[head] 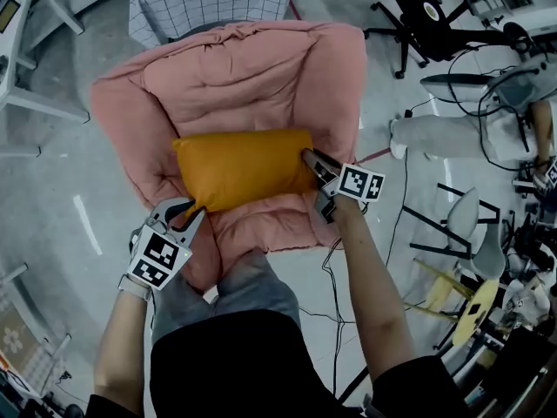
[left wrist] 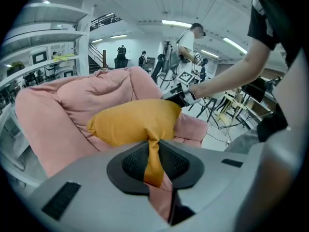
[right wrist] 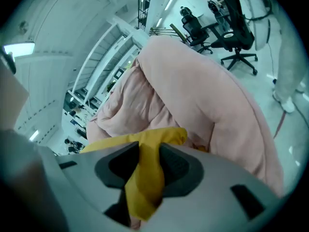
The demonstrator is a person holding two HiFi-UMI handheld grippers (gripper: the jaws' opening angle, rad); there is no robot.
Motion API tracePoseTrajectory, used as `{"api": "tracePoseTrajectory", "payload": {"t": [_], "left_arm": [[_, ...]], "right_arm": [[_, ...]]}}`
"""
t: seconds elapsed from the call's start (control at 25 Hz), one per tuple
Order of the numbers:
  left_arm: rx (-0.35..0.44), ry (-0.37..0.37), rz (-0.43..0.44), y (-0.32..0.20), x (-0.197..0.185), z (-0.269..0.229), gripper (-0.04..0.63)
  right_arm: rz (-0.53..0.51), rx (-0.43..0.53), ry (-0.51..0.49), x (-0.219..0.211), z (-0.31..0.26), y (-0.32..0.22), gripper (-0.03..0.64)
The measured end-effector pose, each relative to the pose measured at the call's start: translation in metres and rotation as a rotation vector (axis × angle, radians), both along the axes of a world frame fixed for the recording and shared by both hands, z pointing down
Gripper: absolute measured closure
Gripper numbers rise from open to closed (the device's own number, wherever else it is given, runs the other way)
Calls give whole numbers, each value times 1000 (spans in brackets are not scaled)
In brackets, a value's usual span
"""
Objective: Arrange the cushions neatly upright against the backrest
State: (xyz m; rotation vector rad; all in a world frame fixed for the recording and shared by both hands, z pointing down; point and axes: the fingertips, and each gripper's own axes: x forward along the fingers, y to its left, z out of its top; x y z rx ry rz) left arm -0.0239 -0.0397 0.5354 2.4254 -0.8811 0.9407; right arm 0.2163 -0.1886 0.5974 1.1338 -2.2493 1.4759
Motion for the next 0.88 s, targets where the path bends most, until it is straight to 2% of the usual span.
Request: {"api": "tracePoseTrajectory", "payload": {"t": [0.16, 0.4, 0.52, 0.64, 0.88], "left_arm": [[-56, -2, -65, -7, 3, 48, 531], [-160, -57, -99, 3, -4, 113, 531], [-196, -57, -107, 2, -3, 133, 531], [-201, -22, -133, -11, -7, 149, 531], [-235, -30, -135, -24, -2, 163, 532]], "right_arm": [[-49, 24, 68, 0, 11, -25, 474], [-140, 23, 178, -14, 40, -36, 480], [-161, 15, 223, -22, 51, -43, 479], [-170, 10, 253, -29, 63, -55, 474], [-186, 7, 301, -30, 78, -70, 468]]}}
